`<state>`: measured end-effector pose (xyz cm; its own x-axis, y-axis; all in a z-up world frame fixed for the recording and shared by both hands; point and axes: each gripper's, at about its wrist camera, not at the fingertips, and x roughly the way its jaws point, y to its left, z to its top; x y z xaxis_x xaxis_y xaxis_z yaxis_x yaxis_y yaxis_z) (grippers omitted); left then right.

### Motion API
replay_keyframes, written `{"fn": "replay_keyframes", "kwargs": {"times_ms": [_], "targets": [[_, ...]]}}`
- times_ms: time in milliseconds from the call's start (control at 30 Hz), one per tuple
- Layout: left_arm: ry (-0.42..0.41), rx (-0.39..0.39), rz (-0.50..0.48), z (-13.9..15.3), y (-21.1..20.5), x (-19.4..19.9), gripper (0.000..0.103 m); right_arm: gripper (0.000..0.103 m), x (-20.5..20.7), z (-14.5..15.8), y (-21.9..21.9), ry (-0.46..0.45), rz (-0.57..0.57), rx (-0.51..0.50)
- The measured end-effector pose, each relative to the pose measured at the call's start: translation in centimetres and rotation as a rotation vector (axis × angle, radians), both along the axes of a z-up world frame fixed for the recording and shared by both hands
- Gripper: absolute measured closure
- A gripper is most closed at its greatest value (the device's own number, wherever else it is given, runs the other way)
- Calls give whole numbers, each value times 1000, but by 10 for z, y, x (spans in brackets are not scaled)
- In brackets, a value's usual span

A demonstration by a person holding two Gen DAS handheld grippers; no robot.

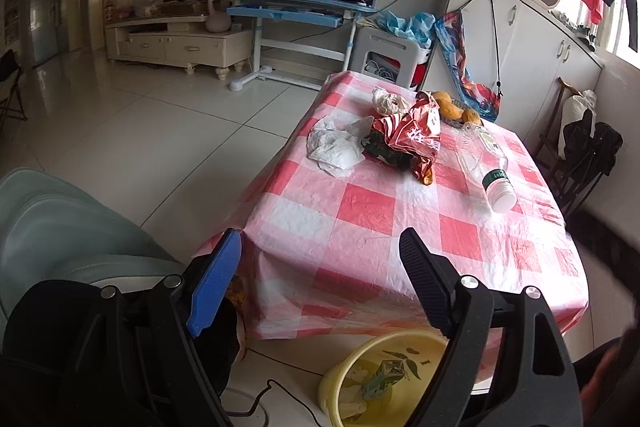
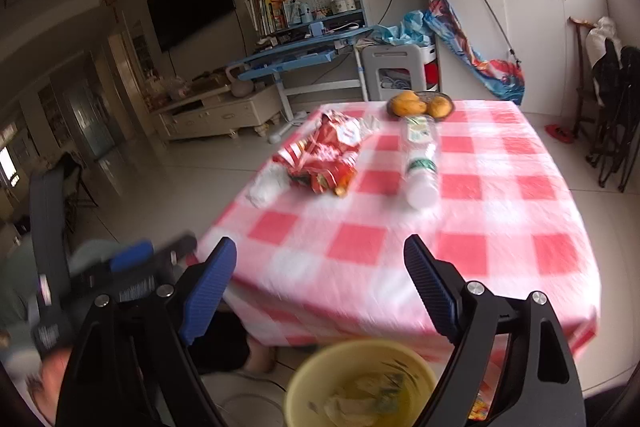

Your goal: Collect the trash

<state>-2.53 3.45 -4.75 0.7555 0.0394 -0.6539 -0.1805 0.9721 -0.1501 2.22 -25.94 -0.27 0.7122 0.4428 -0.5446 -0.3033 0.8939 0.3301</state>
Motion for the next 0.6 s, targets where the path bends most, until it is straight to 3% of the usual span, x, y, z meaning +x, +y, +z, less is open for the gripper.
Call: {"fn": "replay_keyframes", "kwargs": {"times_ms": [133,300,600], "targets": [[3,-14,6,0,3,0,25,21,51,7,28,23,24,21],[8,-29,6,0,4,2,25,21,116,-2,67,99,38,-29],[26,-77,37,-1,11,17,25,21,200,-36,83,245,-89,-53]]}}
